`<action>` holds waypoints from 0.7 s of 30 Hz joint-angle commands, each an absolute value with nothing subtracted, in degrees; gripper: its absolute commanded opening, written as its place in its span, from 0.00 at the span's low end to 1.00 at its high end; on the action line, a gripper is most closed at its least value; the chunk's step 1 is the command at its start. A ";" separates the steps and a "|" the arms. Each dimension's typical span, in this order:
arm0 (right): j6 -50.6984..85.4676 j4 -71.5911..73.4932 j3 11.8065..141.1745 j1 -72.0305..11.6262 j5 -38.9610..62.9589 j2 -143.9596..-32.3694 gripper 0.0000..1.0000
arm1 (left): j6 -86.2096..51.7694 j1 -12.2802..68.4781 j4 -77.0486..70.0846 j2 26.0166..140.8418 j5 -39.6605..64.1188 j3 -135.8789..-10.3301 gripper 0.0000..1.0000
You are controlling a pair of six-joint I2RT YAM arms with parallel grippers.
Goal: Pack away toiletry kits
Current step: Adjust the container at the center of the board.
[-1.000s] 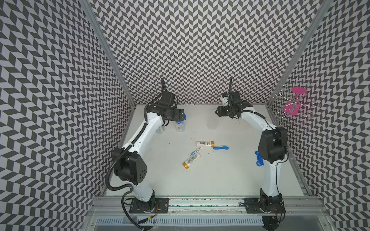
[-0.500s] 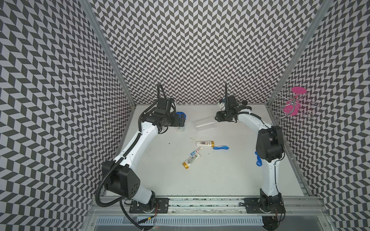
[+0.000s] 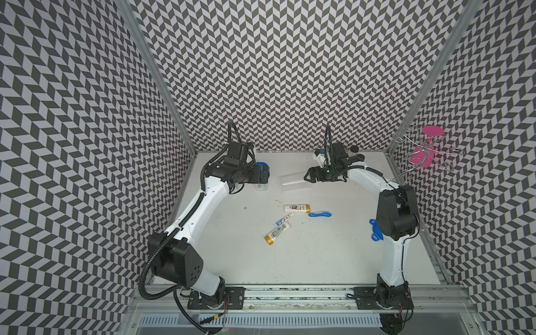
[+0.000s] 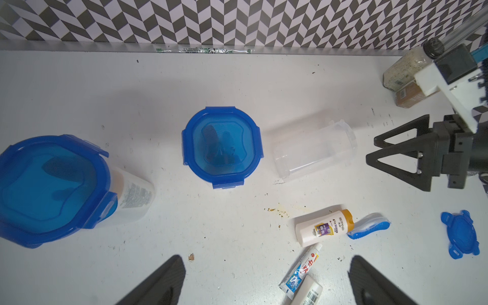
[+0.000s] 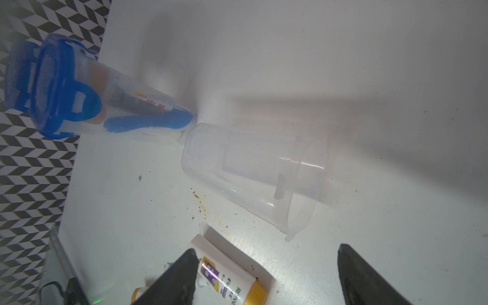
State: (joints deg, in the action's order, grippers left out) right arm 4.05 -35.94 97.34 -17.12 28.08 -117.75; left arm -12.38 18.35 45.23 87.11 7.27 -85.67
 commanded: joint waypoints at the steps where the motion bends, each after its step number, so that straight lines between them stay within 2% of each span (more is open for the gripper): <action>1: 3.56 -31.95 98.72 -17.23 31.45 -120.69 0.83 | -12.96 18.52 44.57 87.10 8.24 -86.16 1.00; 8: 2.08 -29.36 102.02 -17.72 32.45 -126.64 0.76 | -14.00 18.46 44.12 86.26 8.92 -85.09 1.00; 18: 2.42 -17.43 95.44 -18.44 39.25 -126.18 0.37 | -14.65 18.46 44.26 86.38 9.26 -84.29 0.99; 21: 2.45 -15.31 93.79 -18.72 40.09 -125.04 0.31 | -14.89 18.46 43.94 86.26 9.28 -83.80 0.99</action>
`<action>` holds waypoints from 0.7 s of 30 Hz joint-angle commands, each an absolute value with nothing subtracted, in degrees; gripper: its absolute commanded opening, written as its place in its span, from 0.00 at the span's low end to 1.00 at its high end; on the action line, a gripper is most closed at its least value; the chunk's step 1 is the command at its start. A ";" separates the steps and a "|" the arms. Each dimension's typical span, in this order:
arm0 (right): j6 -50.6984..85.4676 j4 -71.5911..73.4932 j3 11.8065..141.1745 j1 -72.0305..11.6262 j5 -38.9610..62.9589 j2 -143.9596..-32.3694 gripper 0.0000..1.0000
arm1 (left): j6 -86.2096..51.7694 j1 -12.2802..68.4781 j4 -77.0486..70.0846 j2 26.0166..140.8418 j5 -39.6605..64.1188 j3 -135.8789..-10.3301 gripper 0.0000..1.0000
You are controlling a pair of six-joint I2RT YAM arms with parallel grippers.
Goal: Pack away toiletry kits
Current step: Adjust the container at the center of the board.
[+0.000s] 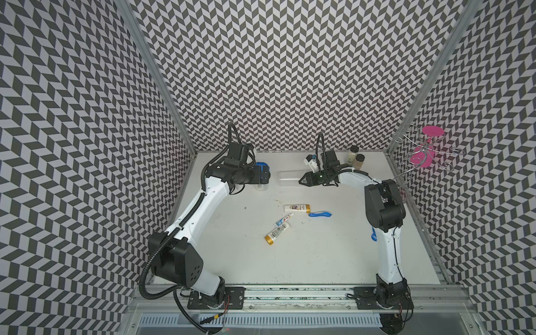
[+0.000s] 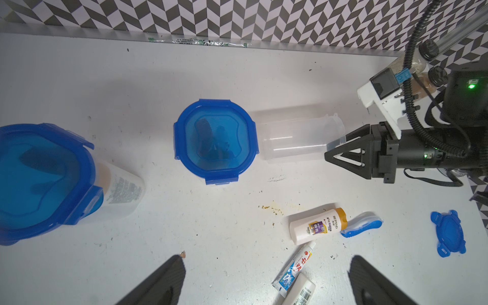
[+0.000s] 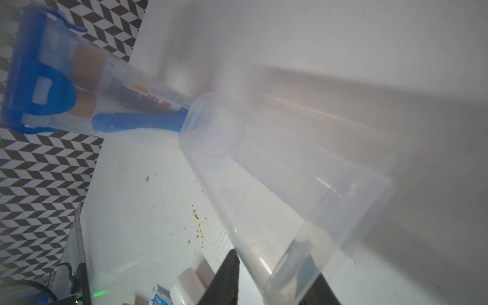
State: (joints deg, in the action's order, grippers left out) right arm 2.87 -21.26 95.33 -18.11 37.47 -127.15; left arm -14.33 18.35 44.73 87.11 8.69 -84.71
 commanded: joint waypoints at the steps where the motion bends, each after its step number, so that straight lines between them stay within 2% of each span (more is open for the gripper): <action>1: 2.72 -14.32 93.19 -18.76 40.27 -124.75 0.29 | -15.02 18.46 43.84 86.26 9.31 -83.61 1.00; 6: 2.38 -13.78 92.79 -18.90 40.17 -123.69 0.16 | -15.00 18.46 43.95 86.21 9.28 -83.58 1.00; 13: -0.44 -14.56 88.24 -19.02 34.81 -114.72 0.06 | -14.85 18.15 43.51 86.13 9.23 -83.16 0.99; 16: -2.60 -21.55 89.15 -19.05 28.52 -110.89 0.02 | -14.53 18.19 43.38 86.05 9.06 -83.06 1.00; 21: -6.34 -47.19 98.25 -19.68 15.49 -109.29 0.00 | -13.75 18.12 41.86 85.14 8.49 -81.28 0.99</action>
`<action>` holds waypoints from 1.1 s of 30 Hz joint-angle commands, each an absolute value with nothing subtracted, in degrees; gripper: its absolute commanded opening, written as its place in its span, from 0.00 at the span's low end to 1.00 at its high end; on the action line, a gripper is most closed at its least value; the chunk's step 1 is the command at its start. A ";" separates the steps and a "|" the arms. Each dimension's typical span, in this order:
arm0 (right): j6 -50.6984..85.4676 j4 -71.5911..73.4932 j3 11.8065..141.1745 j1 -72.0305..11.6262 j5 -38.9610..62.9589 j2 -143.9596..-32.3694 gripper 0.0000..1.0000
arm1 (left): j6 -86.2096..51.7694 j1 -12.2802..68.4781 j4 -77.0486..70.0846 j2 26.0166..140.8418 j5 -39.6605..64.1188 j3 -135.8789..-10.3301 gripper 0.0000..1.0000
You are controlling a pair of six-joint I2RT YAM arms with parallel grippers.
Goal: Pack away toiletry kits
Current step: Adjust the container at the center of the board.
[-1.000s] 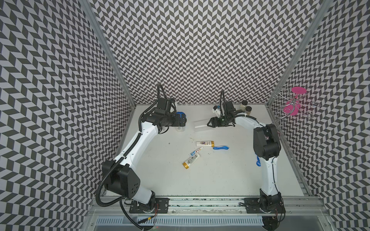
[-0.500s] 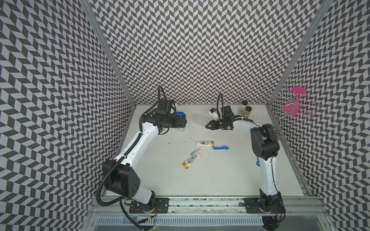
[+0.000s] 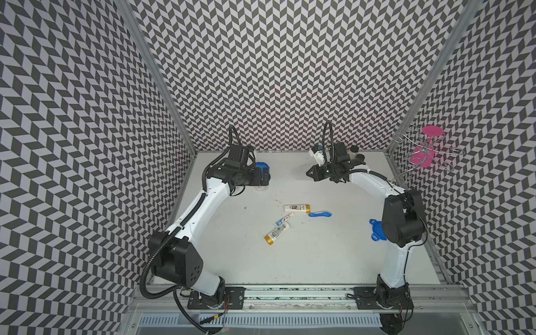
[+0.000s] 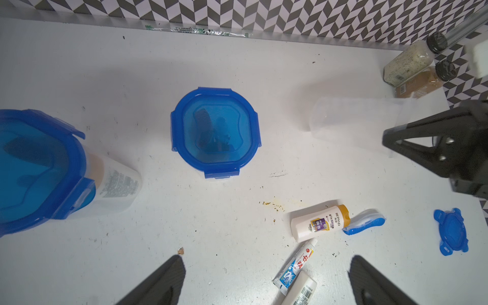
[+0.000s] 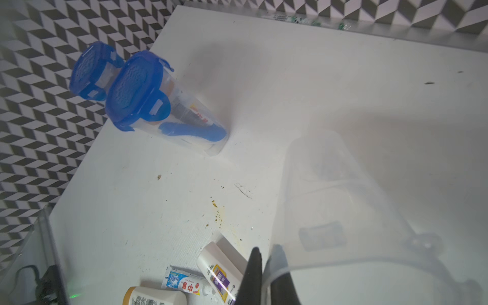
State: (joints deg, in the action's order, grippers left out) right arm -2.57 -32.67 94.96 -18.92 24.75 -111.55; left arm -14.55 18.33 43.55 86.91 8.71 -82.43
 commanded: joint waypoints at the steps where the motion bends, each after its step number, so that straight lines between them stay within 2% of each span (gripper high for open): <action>1: -6.58 -50.42 97.35 -19.96 13.00 -107.93 0.00 | -13.50 18.11 41.67 84.99 8.31 -80.92 1.00; 5: -5.58 -52.42 89.00 -22.69 8.53 -101.04 0.00 | -12.01 18.11 41.47 84.10 7.58 -80.34 1.00; 8: -4.80 -52.71 86.82 -25.10 6.12 -100.76 0.00 | -10.02 18.15 41.61 83.77 9.03 -79.83 1.00; 11: -5.25 -53.93 89.04 -26.32 4.78 -103.63 0.00 | -7.01 18.95 42.55 84.19 13.09 -79.05 1.00; 15: -6.98 -57.77 94.81 -27.59 2.19 -107.77 0.00 | -5.44 23.96 42.40 84.53 13.22 -75.60 1.00; 20: -7.46 -59.77 98.41 -27.87 3.16 -110.19 0.00 | -6.54 32.33 45.74 89.29 4.18 -74.00 1.00; 33: -6.14 -64.13 100.35 -29.14 5.06 -108.11 0.01 | -10.06 34.78 43.32 87.87 5.76 -64.58 0.99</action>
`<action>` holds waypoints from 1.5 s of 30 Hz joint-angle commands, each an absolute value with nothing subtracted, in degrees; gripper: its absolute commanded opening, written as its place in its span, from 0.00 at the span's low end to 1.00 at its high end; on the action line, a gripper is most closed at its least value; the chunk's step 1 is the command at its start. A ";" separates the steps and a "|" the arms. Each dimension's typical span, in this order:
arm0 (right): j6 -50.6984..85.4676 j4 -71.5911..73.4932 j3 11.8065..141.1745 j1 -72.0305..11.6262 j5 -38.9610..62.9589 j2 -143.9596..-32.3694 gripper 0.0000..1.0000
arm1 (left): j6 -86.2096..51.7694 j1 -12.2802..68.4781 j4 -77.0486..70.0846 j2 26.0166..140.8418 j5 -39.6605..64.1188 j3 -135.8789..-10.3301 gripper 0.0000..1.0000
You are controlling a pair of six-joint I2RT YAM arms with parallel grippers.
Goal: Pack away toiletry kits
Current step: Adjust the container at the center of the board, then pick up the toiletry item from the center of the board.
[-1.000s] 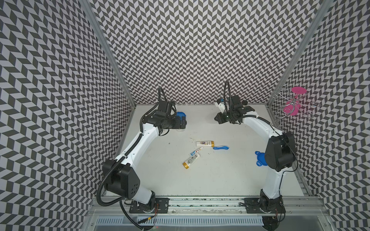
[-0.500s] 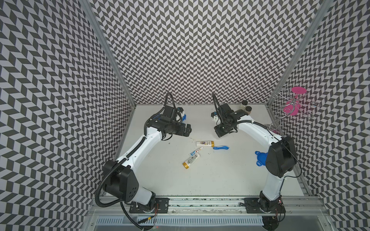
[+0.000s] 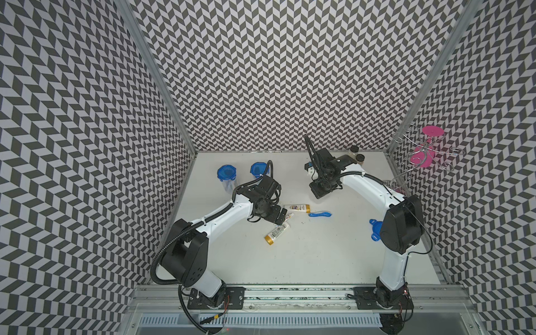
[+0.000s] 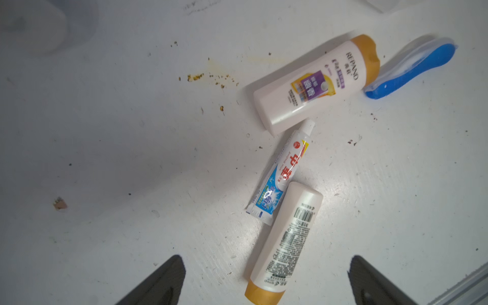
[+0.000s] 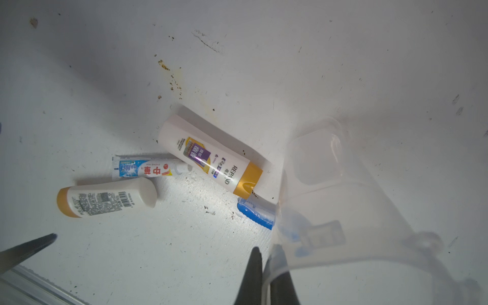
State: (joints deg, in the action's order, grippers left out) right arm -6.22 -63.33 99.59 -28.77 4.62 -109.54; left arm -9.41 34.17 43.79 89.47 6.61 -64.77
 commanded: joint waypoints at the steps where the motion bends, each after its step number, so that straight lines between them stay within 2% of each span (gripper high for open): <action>1: -6.24 -64.01 99.98 -29.11 4.81 -108.26 0.02 | -10.09 34.94 43.05 87.96 5.91 -64.38 1.00; 13: -5.26 -64.03 104.15 -29.17 2.57 -111.53 0.31 | -9.59 35.62 42.27 89.76 6.85 -65.18 0.99; 21: -4.85 -63.55 104.53 -29.18 2.11 -111.45 0.41 | -10.15 36.21 42.57 90.22 5.32 -63.66 1.00; 28: -4.21 -63.95 107.32 -29.18 0.40 -109.94 0.70 | -11.24 36.54 44.48 91.65 4.19 -62.34 0.99; 31: -3.96 -63.55 107.16 -29.15 -0.43 -108.58 0.78 | -11.41 37.05 44.08 90.61 5.53 -60.18 1.00; 38: -2.32 -57.86 106.45 -29.18 2.64 -104.86 0.84 | -12.71 38.61 41.96 90.34 6.22 -56.96 0.99; 45: 1.70 -50.35 97.41 -28.77 6.48 -96.07 0.86 | -15.53 40.98 38.36 93.72 9.94 -55.26 0.99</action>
State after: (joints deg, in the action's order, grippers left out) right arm -0.67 -55.79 100.03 -28.80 4.36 -100.27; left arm -13.74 39.38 40.80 92.25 7.68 -55.79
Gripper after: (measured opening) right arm 0.858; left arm 0.989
